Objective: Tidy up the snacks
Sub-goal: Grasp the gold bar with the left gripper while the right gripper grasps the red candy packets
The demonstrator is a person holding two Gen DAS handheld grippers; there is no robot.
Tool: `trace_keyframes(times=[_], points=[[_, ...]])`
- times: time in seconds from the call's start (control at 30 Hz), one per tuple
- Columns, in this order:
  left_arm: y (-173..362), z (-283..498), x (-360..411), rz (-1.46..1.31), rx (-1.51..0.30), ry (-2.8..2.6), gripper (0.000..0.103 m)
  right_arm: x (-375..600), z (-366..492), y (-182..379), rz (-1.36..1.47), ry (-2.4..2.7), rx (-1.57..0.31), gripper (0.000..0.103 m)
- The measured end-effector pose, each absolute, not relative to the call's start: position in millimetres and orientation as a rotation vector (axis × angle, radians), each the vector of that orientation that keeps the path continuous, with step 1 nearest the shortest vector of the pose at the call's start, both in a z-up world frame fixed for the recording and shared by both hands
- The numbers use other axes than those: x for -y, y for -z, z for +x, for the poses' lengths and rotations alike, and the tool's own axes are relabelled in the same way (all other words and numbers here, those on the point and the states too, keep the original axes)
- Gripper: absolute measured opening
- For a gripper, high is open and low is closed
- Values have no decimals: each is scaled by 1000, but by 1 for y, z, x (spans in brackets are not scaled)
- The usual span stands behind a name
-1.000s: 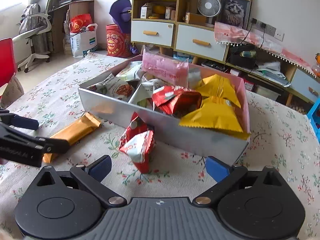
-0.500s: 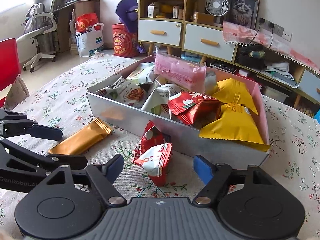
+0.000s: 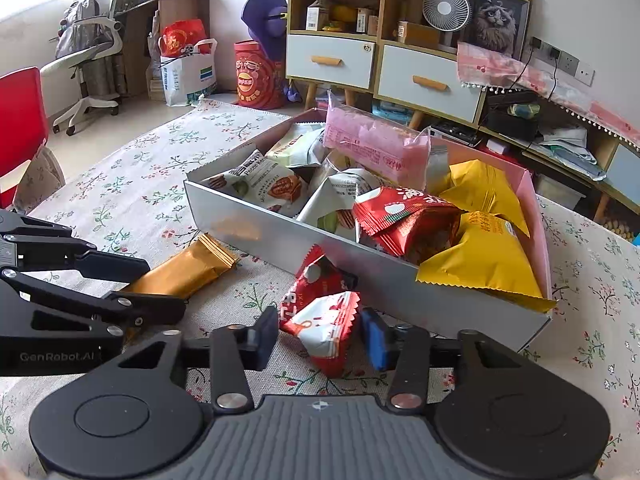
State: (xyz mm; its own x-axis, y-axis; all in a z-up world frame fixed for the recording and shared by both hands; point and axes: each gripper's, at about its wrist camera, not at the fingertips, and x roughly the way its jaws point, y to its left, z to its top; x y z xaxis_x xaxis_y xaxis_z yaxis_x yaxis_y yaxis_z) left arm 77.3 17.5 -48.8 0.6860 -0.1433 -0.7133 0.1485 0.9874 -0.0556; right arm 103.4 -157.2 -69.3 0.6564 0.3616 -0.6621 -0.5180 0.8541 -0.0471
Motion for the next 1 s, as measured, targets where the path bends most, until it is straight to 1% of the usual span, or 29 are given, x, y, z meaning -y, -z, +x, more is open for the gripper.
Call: trace_keyframes(times=[0.23,0.73,1.0], points=[[46,76,-18,2,-793,163,28,156,100,67,-253,-516,-680,32],[33,74,-23,-35,-771,175,28,152,90,56,-243,-553,-671,32],[20,73,-33,-104,-756,185,28,156,87,44,-210,-569,-659,31]])
